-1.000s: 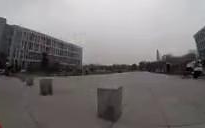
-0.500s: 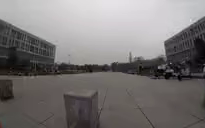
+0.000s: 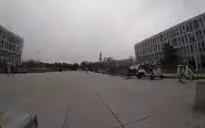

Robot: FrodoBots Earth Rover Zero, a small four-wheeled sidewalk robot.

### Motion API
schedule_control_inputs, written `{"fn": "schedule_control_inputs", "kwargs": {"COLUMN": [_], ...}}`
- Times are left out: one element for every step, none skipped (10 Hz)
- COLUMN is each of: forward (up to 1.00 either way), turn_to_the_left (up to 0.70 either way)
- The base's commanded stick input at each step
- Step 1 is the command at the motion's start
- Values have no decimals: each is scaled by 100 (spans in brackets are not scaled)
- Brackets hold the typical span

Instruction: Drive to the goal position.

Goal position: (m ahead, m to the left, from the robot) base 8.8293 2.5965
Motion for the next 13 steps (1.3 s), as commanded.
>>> {"fn": "schedule_control_inputs", "kwargs": {"forward": [0, 0, 0, 0, 0, 0, 0, 0, 0, 0, 0, 0, 0], "turn_to_the_left": [0, 0, 0, 0, -17, -58, -70, -70, -70, -70, -70, -70, -70]}}
